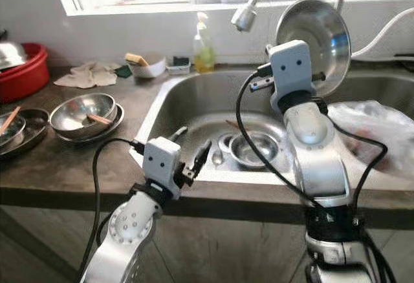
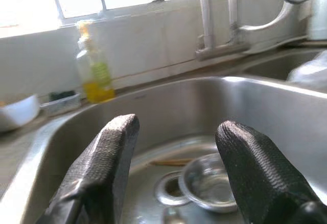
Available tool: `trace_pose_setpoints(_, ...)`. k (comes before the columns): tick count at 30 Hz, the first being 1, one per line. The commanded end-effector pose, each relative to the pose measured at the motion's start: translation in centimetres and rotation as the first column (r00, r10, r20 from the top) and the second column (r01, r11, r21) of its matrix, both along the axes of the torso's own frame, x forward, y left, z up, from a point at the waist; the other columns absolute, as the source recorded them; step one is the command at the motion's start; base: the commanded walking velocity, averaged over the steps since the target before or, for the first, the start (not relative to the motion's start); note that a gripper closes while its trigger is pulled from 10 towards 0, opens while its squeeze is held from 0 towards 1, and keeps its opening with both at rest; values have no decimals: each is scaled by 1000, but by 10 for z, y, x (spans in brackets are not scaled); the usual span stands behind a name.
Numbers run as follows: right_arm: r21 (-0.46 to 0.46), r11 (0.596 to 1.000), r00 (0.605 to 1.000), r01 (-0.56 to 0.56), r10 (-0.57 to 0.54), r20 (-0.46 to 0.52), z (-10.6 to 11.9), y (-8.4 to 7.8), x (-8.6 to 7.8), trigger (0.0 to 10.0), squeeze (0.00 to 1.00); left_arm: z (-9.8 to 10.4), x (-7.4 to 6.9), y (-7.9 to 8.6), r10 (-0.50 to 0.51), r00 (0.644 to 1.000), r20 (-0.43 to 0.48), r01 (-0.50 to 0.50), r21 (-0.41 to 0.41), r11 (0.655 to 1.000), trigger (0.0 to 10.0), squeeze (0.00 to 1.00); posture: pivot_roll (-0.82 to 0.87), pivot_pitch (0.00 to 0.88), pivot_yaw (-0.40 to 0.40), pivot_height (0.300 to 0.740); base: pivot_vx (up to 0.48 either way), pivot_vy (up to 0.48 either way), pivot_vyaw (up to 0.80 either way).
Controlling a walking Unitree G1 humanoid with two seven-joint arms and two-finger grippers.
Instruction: Kitchen organization
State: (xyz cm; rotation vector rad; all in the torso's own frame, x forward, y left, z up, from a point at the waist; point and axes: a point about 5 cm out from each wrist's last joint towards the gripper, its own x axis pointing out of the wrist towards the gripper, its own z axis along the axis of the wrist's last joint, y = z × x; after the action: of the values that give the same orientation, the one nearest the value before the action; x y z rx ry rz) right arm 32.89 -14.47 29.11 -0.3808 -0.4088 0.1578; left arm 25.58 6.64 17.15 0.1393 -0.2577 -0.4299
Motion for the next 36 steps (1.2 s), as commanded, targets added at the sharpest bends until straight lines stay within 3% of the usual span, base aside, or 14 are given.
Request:
trace_pose_setpoints(1, -33, 999, 999, 22, -24, -42, -2, -8, 6, 10000, 0, 0, 0, -4, -3, 1000, 1, 3, -4, 1000, 10000, 0, 60, 55, 1, 740, 266, 0, 0)
trace_pose_setpoints(10, -93, 996, 985, -6, -10, -175, -13, -10, 20, 10000, 0, -1, 0, -2, 7, 1000, -9, -7, -7, 1000, 10000, 0, 66, 63, 0, 740, 30, 0, 0)
trace_pose_setpoints(12, -124, 992, 966, -34, 1, -258, -20, -11, 30, 10000, 0, -1, -1, -2, 4, 1000, -11, -4, -8, 1000, 10000, 0, 66, 68, 0, 740, 0, 0, 0)
trace_pose_setpoints(14, -124, 992, 966, -34, 1, -258, -20, -11, 30, 10000, 0, -1, -1, -2, 4, 1000, -11, -4, -8, 1000, 10000, 0, 66, 68, 0, 740, 0, 0, 0)
trace_pose_setpoints(17, -151, 985, 918, -82, 15, -396, -33, -14, 46, 10000, 0, -1, -3, -4, -3, 1000, -18, 2, -11, 1000, 10000, 0, 71, 82, -1, 740, 0, 0, 0)
trace_pose_setpoints(22, -184, 978, 875, -96, -5, -483, -45, -18, 59, 10000, 0, 0, -7, -6, -10, 1000, -21, 9, -13, 1000, 10000, 0, 84, 98, -7, 740, 0, 0, 0)
trace_pose_setpoints(23, -209, 974, 842, -83, -44, -537, -55, -21, 67, 10000, 0, -1, -9, -5, -12, 1000, -28, 12, -13, 1000, 10000, 0, 89, 112, -7, 740, 0, 0, 0)
trace_pose_setpoints(36, -299, 954, 742, -11, -193, -642, -90, -44, 75, 10000, 0, -5, -23, -6, -25, 997, -66, 25, -12, 1000, 10000, 0, 97, 154, -13, 740, 0, 0, 0)
